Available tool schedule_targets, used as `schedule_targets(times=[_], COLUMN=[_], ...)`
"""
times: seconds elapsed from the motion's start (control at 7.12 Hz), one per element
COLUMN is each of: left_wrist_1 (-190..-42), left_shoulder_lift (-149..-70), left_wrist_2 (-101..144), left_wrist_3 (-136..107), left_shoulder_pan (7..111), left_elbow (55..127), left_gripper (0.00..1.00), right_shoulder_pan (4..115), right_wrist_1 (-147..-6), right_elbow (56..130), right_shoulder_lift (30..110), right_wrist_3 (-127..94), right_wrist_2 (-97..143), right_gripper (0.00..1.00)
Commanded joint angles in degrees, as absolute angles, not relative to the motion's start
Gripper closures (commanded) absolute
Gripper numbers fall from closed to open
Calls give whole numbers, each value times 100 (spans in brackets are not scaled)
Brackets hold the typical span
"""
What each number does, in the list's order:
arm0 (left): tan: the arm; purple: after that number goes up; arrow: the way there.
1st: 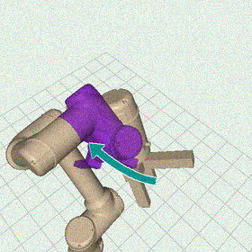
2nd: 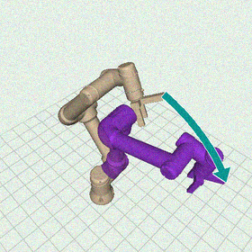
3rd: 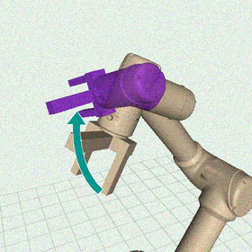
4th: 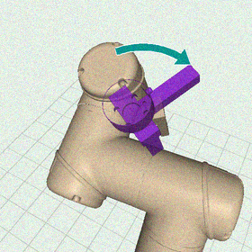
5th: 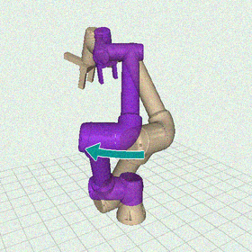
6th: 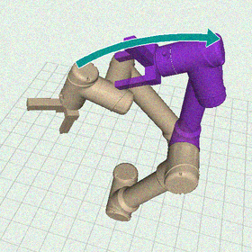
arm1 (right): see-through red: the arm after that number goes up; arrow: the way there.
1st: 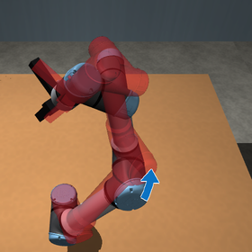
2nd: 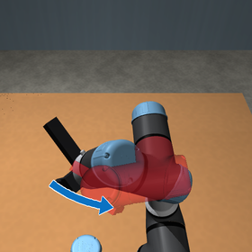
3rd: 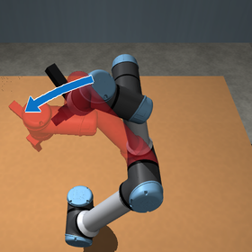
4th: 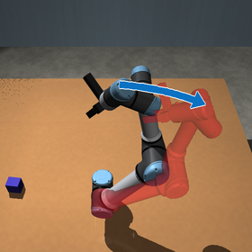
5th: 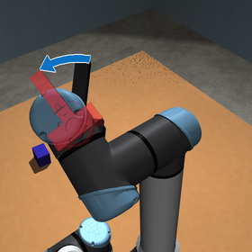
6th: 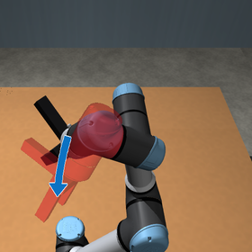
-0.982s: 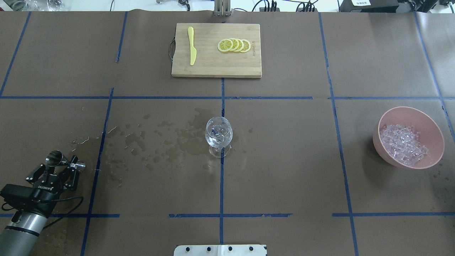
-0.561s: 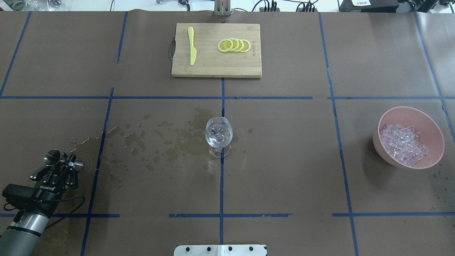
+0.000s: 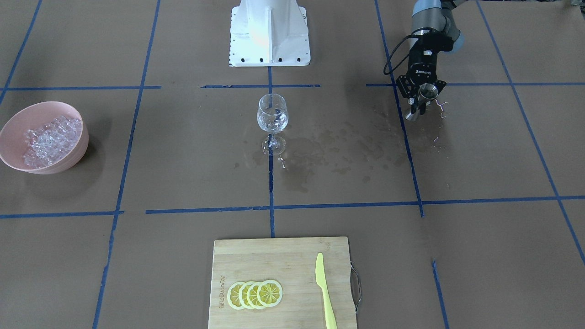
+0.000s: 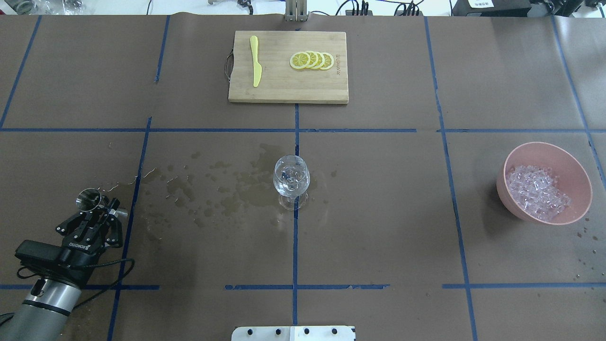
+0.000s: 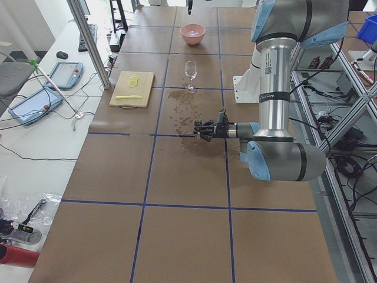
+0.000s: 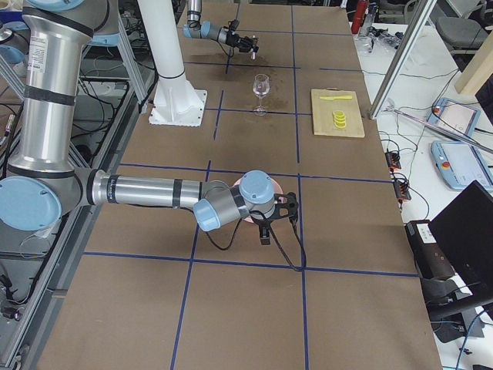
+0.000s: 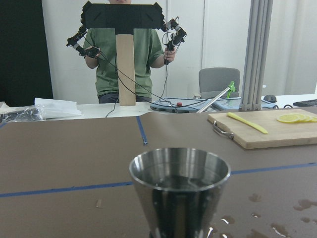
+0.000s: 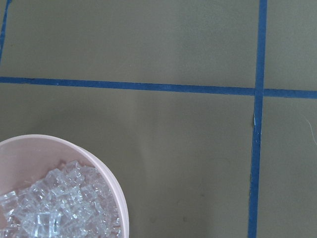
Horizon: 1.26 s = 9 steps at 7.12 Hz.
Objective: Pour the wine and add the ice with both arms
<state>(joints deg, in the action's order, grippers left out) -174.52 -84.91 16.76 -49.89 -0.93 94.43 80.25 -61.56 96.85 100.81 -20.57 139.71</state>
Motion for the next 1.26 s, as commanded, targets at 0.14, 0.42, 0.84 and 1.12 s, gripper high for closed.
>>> schedule_targets(times=[0.14, 0.42, 0.84, 1.12], left_wrist_1=[-17411, -17062, -16080, -15706], left_shoulder_lift=[-9612, -10482, -11046, -11249], left_wrist_2=[1688, 1696, 1881, 1881], left_wrist_3=[-3888, -3376, -3358, -2570], left_shoulder_pan=[-70, -79, -62, 61], left_elbow=[9606, 9606, 9606, 9615], left_gripper=[100, 100, 100, 100], right_shoulder_pan=[8025, 8024, 8033, 8024], right_wrist_1=[-6161, -6161, -6152, -6152], right_elbow=[9686, 9686, 9694, 9694], right_shoulder_lift=[10081, 10090, 10090, 10090], right_wrist_3=[-2057, -2065, -2065, -2065], right_wrist_2=[13975, 13975, 13975, 13975], right_gripper=[0, 0, 0, 0])
